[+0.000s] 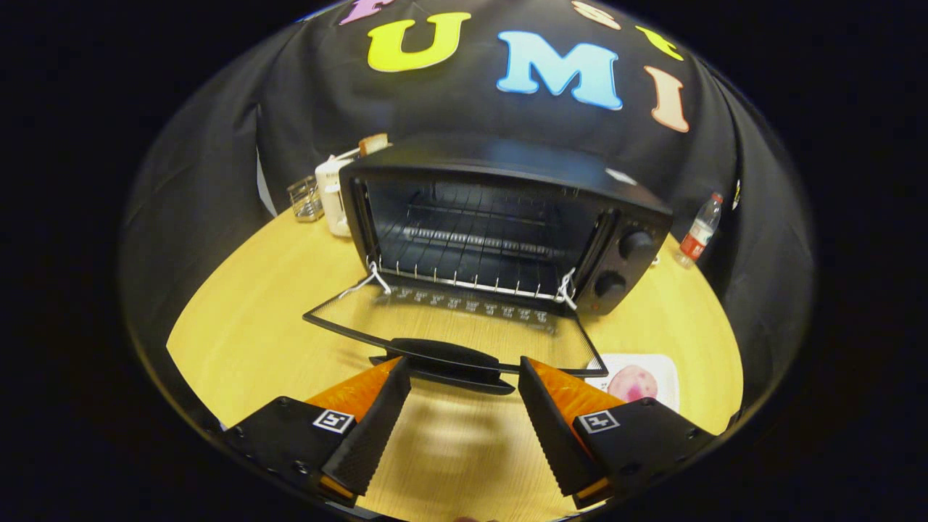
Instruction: Open the toaster oven, put the food inside, and close the toaster oven door.
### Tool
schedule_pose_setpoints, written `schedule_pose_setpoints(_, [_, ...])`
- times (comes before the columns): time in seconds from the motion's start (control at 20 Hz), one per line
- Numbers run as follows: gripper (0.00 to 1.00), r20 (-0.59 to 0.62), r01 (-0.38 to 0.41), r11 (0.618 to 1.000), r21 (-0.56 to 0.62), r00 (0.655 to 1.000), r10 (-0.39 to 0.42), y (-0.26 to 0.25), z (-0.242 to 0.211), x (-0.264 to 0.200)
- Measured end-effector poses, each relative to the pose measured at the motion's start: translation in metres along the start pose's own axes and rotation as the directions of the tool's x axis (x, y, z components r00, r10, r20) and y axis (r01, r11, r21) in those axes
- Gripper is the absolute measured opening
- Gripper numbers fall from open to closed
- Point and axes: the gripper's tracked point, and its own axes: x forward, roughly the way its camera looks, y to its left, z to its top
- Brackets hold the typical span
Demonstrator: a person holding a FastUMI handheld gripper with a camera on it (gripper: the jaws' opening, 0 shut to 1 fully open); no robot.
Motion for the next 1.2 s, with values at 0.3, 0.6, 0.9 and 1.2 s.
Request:
schedule_pose_setpoints(0.3, [0.96,-0.052,0.023,0.999,0.033,0.998,-0.021,-0.020,-0.024,-0.008])
schedule_pose_setpoints(0.6, [0.96,-0.003,0.033,0.999,0.015,0.999,-0.033,-0.039,-0.020,-0.045])
schedule_pose_setpoints(0.9, [0.96,0.034,0.116,0.993,0.015,0.993,-0.116,-0.107,-0.008,-0.080])
schedule_pose_setpoints(1.2, [0.96,0.023,0.164,0.985,0.043,0.986,-0.165,-0.170,-0.004,-0.086])
